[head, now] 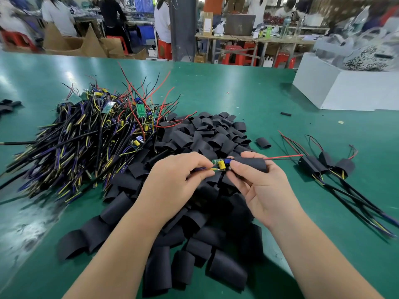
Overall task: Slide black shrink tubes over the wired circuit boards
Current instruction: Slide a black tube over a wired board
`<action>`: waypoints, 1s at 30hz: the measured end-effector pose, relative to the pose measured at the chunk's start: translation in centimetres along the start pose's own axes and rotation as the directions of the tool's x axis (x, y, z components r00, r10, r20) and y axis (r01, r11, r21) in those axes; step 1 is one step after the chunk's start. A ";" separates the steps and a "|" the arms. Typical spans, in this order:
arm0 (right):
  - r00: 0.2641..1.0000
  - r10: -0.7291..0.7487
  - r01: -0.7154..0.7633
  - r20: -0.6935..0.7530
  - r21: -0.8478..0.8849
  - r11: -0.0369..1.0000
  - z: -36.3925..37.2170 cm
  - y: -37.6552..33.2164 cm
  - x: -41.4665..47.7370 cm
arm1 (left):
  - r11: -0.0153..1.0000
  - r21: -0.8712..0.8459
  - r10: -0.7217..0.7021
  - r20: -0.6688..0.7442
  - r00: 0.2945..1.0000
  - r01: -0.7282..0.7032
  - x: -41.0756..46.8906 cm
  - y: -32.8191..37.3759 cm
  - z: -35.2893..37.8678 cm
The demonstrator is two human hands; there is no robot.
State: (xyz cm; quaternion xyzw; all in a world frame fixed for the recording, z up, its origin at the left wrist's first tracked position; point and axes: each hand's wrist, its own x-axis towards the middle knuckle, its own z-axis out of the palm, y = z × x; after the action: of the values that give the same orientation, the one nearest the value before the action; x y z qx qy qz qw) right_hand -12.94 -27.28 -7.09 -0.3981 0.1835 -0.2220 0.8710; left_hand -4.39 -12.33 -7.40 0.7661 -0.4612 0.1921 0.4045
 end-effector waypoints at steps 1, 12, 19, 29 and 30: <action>1.000 0.003 -0.003 0.000 -0.004 1.000 0.0 0.0 0.0 | 1.000 -0.013 -0.004 -0.019 1.000 0.003 0.0 0.1 0.1; 0.981 0.010 -0.012 0.193 0.010 1.000 0.3 -0.8 -0.6 | 0.947 -0.237 -0.232 -0.047 0.972 0.215 0.1 0.1 0.6; 0.936 0.053 0.043 0.347 -0.262 0.964 -0.2 -1.3 -1.1 | 0.755 -0.539 -0.412 0.054 0.910 0.373 0.6 0.2 -0.3; 0.911 -0.156 0.249 0.382 -0.207 0.946 -0.5 -2.0 -1.1 | 0.525 -0.687 -0.433 0.293 0.852 0.503 0.6 0.2 -0.9; 0.912 -0.193 0.288 0.362 -0.229 0.930 -0.5 -1.9 -1.0 | 0.509 -0.703 -0.418 0.303 0.857 0.497 0.6 0.2 -0.9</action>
State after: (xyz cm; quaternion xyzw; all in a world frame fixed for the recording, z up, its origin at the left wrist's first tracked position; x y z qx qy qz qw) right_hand -14.51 -28.22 -5.77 -0.5676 0.0120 -0.2299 0.7905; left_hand -4.19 -11.98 -6.32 0.6254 -0.2975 -0.1694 0.7012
